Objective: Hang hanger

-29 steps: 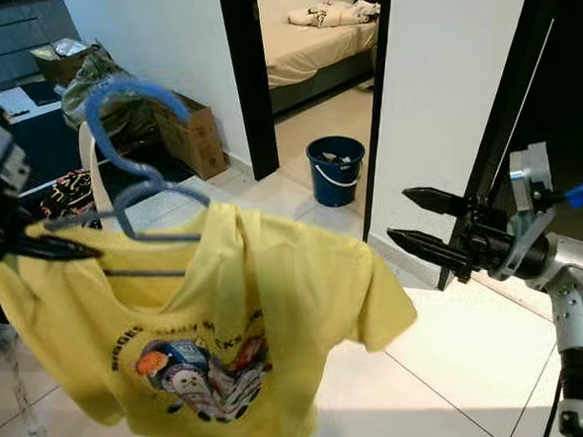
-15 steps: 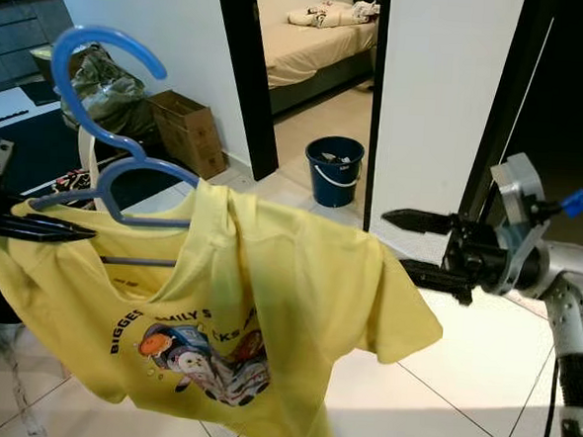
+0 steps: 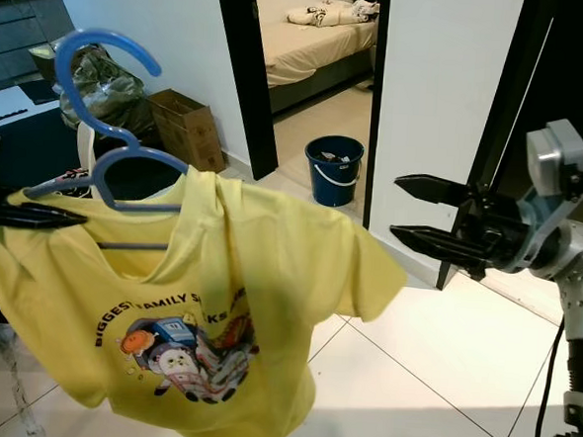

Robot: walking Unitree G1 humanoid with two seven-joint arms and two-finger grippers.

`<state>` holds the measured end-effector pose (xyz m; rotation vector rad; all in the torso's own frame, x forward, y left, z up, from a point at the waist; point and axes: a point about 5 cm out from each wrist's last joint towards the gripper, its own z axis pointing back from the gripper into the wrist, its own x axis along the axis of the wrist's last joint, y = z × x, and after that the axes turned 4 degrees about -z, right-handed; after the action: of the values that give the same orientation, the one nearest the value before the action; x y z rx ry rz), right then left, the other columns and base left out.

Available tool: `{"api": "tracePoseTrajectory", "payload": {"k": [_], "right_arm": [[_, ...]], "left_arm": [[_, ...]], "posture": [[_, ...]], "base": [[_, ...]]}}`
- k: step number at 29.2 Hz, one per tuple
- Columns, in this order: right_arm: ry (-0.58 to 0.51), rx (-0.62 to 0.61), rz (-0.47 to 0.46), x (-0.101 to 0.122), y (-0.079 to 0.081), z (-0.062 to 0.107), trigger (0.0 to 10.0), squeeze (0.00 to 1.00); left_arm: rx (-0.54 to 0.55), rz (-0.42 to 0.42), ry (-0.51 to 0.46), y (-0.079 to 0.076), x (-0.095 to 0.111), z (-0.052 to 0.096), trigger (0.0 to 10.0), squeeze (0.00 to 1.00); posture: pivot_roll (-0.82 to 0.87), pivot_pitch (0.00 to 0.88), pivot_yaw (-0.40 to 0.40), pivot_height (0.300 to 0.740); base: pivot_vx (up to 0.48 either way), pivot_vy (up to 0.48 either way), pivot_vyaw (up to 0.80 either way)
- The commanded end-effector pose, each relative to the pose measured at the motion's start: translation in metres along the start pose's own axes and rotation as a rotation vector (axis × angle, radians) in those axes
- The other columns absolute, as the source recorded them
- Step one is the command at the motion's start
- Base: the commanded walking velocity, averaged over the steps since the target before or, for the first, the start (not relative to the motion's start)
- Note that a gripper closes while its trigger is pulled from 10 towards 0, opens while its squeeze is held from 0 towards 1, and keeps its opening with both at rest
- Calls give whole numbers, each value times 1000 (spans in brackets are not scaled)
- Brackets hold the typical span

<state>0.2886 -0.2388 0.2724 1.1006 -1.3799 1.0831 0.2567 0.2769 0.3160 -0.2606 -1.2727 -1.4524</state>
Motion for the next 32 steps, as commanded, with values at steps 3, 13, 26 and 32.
{"api": "tracePoseTrajectory", "payload": {"k": [3,13,26,32], "right_arm": [[84,32,37,-10,3,-19,10000,0],[155,-3,89,-22,2,-36,10000,0],[180,2,36,-26,7,-22,10000,0],[189,-6,22,-29,6,-20,0,0]], "left_arm": [[26,-23,-4,4,4,2,9961,0],[28,-42,-9,5,5,1,10000,0],[87,-62,23,13,6,15,10000,0],[97,-67,25,14,7,18,10000,0]], "posture": [[-15,0,72,740],[-8,0,69,740],[-9,0,71,740],[-6,0,71,740]], "base": [[0,0,0],[0,0,0],[0,0,0],[0,0,0]]}}
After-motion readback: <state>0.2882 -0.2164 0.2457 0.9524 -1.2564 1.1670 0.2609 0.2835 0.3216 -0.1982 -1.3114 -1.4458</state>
